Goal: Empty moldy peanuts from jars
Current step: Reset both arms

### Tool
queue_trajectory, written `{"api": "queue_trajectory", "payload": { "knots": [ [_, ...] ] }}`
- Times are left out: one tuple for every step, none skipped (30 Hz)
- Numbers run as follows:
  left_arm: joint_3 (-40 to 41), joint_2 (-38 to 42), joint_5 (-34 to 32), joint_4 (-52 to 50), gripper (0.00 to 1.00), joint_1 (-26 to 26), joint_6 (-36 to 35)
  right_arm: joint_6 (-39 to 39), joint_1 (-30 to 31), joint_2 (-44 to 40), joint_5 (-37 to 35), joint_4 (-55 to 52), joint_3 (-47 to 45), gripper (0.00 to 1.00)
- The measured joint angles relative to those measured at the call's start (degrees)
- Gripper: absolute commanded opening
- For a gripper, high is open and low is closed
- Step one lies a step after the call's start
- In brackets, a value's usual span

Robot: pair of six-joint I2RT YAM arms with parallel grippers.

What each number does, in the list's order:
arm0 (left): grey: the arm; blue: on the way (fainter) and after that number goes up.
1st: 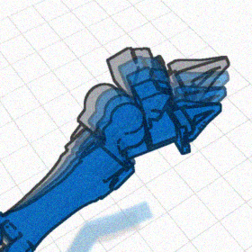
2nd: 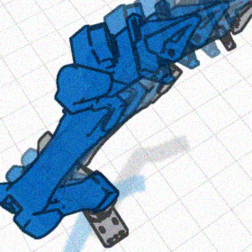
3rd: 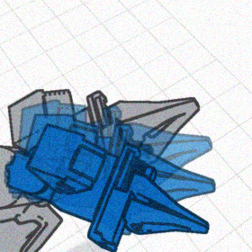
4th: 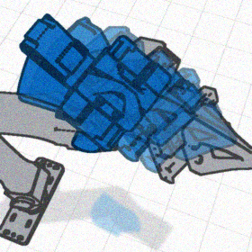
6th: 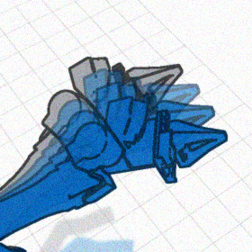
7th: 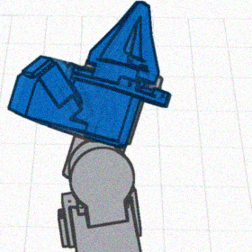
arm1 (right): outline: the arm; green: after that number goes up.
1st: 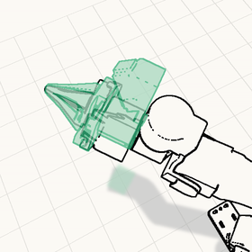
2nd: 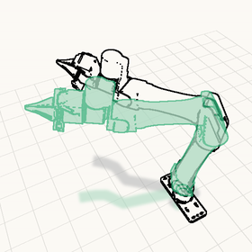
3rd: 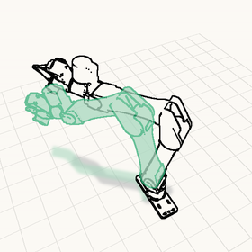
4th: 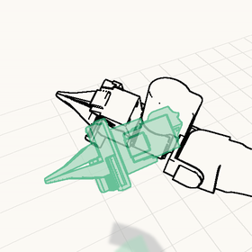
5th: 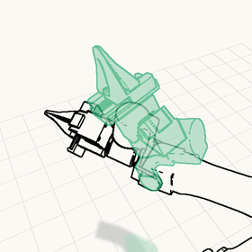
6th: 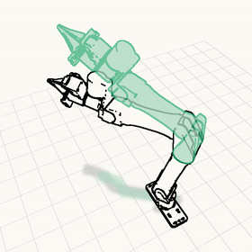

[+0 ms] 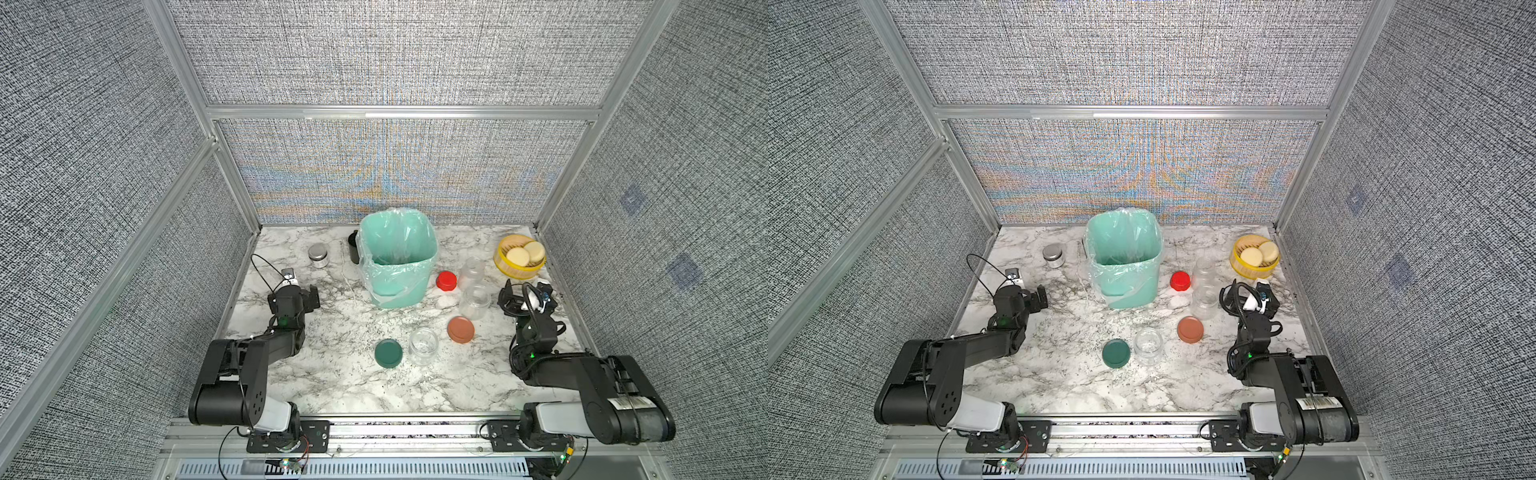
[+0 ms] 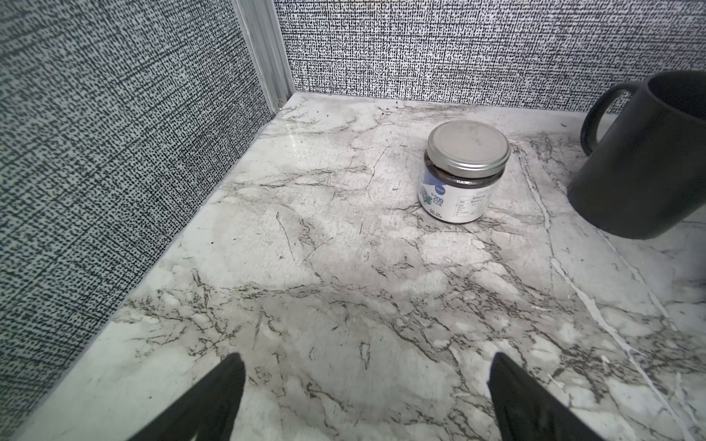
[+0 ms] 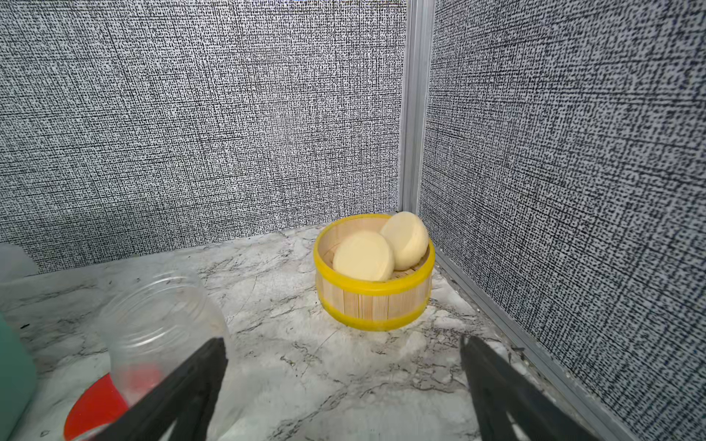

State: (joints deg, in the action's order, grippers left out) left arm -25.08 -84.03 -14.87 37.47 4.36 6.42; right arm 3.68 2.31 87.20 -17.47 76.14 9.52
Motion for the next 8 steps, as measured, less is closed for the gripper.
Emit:
{"api": "queue_trajectory", "payload": {
  "knots": [
    [-0.04, -0.04, 0.0, -0.02, 0.99, 0.0, 0.0, -0.04, 0.15, 0.0, 0.11, -0.04, 0.31, 0.98],
    [-0.33, -0.22, 0.0, -0.28, 0.99, 0.0, -0.02, -0.09, 0.33, -0.02, 0.22, -0.04, 0.46, 0.98],
    [-0.66, -0.48, 0.0, -0.33, 0.99, 0.0, -0.09, -0.24, 0.35, 0.0, 0.26, -0.09, 0.57, 0.98],
    [-0.79, -0.55, 0.02, -0.33, 0.99, 0.0, -0.2, -0.44, 0.35, 0.0, 0.55, -0.13, 0.57, 0.98],
    [-0.79, -0.55, 0.02, -0.33, 0.99, 0.02, -0.2, -0.44, 0.35, 0.0, 0.57, -0.13, 0.57, 0.98],
    [-0.79, -0.55, 0.02, -0.33, 0.99, 0.04, -0.2, -0.44, 0.35, 0.0, 0.59, -0.13, 0.57, 0.98],
    [-0.74, -0.52, 0.02, -0.35, 0.99, 0.04, -0.2, -0.46, 0.35, 0.0, 0.59, -0.13, 0.57, 0.98],
    [-0.7, -0.48, 0.02, -0.35, 1.0, 0.07, -0.22, -0.46, 0.35, 0.0, 0.59, -0.13, 0.57, 0.98]
  ]
}}
